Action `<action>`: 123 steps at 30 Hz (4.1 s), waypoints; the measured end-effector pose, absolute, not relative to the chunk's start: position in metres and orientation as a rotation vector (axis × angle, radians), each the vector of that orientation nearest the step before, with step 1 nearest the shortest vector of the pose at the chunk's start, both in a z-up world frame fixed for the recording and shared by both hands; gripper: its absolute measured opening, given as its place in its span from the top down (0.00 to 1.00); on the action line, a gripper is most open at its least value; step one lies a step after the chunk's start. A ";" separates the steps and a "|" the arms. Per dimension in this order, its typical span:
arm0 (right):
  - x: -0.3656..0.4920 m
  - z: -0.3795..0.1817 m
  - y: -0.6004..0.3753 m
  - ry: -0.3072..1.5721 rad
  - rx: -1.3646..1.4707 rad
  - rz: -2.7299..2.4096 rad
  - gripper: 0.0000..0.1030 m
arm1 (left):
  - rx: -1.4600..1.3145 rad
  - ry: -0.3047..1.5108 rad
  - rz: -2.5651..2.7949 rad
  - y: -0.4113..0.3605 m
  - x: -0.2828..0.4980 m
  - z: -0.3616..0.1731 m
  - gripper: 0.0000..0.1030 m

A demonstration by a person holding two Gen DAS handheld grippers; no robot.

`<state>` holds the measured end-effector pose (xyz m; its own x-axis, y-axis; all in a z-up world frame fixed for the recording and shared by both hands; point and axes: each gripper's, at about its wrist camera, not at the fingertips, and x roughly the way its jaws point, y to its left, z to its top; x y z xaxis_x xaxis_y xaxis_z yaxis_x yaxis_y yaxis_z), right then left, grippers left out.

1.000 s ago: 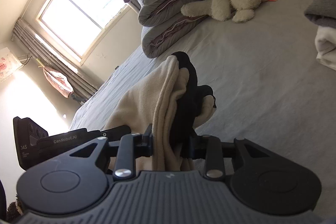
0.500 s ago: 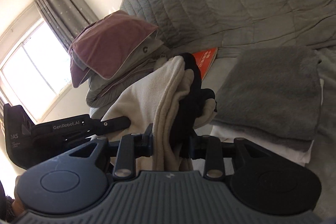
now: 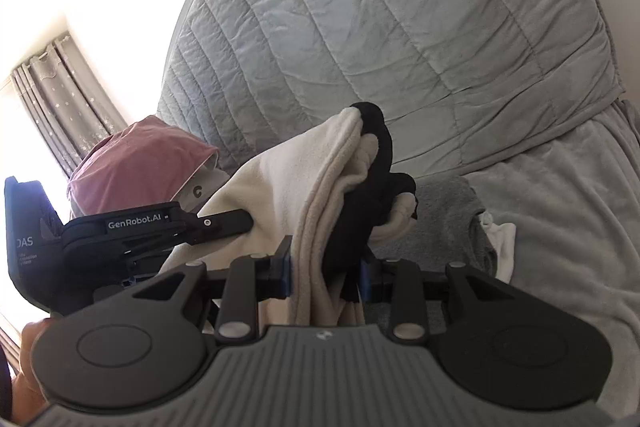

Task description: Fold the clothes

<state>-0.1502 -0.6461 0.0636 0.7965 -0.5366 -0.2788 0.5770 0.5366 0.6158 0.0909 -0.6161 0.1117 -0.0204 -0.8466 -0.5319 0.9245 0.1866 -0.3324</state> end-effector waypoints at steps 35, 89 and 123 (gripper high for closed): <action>-0.154 0.073 -0.653 -0.012 0.151 -0.854 0.53 | 0.101 0.361 -1.502 -0.651 0.066 0.100 0.54; -0.147 0.042 -0.606 0.283 0.068 -0.765 0.52 | 0.114 0.548 -1.294 -0.555 0.050 0.054 0.48; -0.224 0.111 -0.532 0.508 0.339 -0.794 0.00 | 0.558 0.886 -0.996 -0.480 -0.063 0.096 0.01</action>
